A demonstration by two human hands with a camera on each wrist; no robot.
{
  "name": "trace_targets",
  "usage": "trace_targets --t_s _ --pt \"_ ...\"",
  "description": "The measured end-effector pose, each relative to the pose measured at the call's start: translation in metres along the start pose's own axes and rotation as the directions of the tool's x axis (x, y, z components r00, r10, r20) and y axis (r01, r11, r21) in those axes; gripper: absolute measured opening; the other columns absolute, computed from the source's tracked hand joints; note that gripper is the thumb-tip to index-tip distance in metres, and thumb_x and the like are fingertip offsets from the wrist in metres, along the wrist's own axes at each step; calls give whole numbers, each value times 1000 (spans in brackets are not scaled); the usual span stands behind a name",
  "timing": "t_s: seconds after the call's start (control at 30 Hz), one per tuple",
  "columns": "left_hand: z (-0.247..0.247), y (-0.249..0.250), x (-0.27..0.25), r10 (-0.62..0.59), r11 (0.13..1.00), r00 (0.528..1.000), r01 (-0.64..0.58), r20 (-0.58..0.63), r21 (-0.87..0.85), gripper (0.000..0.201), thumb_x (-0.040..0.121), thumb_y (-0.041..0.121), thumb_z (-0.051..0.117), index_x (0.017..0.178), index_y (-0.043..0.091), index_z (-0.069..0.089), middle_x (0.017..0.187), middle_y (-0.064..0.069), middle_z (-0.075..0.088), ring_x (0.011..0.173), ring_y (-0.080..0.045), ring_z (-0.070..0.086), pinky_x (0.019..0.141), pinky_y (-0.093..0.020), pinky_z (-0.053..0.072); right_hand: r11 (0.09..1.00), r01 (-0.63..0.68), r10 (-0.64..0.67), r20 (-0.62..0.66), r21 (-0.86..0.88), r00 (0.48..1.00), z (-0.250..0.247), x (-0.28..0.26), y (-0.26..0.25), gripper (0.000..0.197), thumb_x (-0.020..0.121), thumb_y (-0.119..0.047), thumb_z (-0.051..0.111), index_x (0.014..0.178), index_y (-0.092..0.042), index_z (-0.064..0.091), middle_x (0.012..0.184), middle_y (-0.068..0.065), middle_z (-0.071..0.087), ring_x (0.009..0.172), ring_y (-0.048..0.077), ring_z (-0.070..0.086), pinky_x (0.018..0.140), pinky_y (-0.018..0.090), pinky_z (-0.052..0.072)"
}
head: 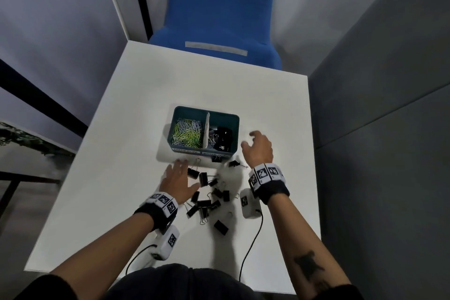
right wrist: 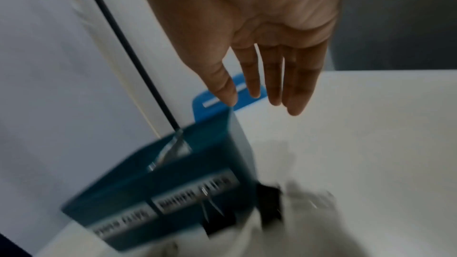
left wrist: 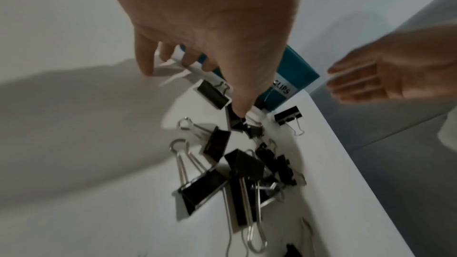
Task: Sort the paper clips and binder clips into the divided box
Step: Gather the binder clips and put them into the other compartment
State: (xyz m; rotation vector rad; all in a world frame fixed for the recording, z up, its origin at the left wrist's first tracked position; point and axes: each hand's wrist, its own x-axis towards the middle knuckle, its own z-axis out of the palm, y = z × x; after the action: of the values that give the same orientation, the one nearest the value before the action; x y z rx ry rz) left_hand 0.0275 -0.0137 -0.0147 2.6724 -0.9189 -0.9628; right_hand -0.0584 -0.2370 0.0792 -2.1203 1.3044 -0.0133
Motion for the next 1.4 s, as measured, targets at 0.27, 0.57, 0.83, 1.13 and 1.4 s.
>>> trace_targets --t_s 0.27,0.57,0.83,1.13,1.4 --pt "19 19 -23 266 908 938 -322 224 269 122 64 75 64 151 31 -8 160 -1 -13 146 -31 -8 114 -53 18 963 187 -86 437 -193 896 54 -33 63 81 83 -25 65 150 -26 20 158 3 20 142 30 19 112 48 29" --pt "27 16 -33 431 810 891 -451 142 374 118 67 51 75 149 35 -8 160 -5 1 133 -28 27 88 -41 46 739 561 -262 608 -373 750 72 -83 85 118 57 -50 82 148 -33 10 155 2 11 134 29 22 93 46 48" --pt "29 33 -31 371 874 922 -387 111 295 84 72 37 69 141 36 22 154 -3 16 119 -31 34 74 -38 51 864 427 -266 479 -265 836 83 -92 80 79 64 -38 81 131 -29 40 129 3 33 113 26 36 66 36 50" --pt "22 41 -21 278 939 954 -295 114 177 62 77 26 71 128 31 36 122 -8 32 101 -31 47 68 -38 46 950 266 -176 422 -164 889 86 -79 77 55 66 -26 80 115 -30 53 114 4 37 97 26 47 79 38 50" --pt "11 37 -13 208 976 973 -213 105 42 50 77 22 70 116 21 39 111 -7 37 85 -27 46 64 -34 41 982 170 -132 350 -79 927 86 -78 88 23 70 -17 75 90 -15 65 95 -4 45 78 18 48 67 26 35"
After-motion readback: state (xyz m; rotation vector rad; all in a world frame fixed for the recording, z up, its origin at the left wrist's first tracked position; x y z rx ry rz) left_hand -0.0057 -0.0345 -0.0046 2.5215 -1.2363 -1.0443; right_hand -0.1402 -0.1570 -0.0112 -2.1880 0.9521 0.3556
